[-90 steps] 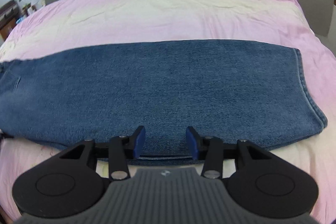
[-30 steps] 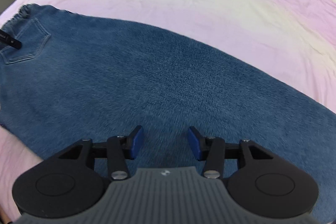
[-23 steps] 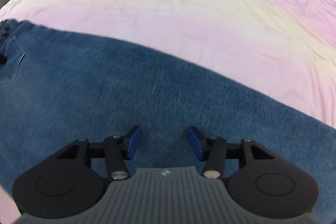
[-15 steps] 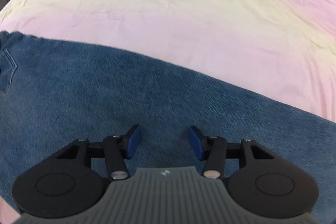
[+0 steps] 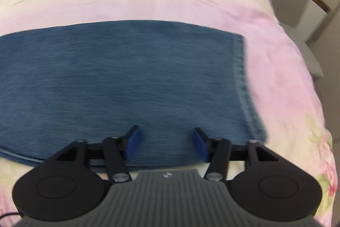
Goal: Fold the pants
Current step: 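Move the right gripper to the leg hem and grasp it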
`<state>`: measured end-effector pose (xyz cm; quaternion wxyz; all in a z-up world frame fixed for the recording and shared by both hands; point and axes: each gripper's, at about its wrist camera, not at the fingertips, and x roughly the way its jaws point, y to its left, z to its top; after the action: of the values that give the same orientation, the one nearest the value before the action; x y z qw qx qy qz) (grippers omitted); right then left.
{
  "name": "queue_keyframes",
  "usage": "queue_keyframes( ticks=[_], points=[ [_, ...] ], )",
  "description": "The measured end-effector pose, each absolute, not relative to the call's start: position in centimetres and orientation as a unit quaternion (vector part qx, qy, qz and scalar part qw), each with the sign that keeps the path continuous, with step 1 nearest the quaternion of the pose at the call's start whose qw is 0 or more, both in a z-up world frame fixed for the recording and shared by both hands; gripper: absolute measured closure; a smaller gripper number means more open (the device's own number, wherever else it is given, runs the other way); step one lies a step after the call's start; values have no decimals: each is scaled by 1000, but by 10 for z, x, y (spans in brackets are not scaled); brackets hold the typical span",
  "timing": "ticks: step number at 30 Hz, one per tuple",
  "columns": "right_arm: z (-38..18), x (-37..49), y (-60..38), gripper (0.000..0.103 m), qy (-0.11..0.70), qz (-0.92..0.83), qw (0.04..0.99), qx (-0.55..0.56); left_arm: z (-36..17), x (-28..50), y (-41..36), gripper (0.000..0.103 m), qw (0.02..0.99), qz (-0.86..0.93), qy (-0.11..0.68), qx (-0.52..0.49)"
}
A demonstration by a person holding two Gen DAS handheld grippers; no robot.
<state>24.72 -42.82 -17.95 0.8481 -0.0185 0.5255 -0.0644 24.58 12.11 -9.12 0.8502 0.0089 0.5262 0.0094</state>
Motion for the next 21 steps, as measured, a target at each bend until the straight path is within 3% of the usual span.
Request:
queue_keyframes(
  ticks=[1,8,16,19,21],
  points=[
    [-181,247,-438,38,528,-69,846,-9,-89,242,108,87,849,-6,527,12],
    [-185,236,-476,38,531,-69,844,-3,-105,202,28,86,832,-110,543,28],
    [-188,220,-485,39,528,-61,846,36,-142,173,-9,86,801,-118,584,57],
    [-176,207,-499,53,521,-58,850,60,-129,179,-16,86,799,-117,586,72],
    [-165,195,-511,54,509,-59,854,88,-117,183,-23,86,809,-127,570,72]
  ],
)
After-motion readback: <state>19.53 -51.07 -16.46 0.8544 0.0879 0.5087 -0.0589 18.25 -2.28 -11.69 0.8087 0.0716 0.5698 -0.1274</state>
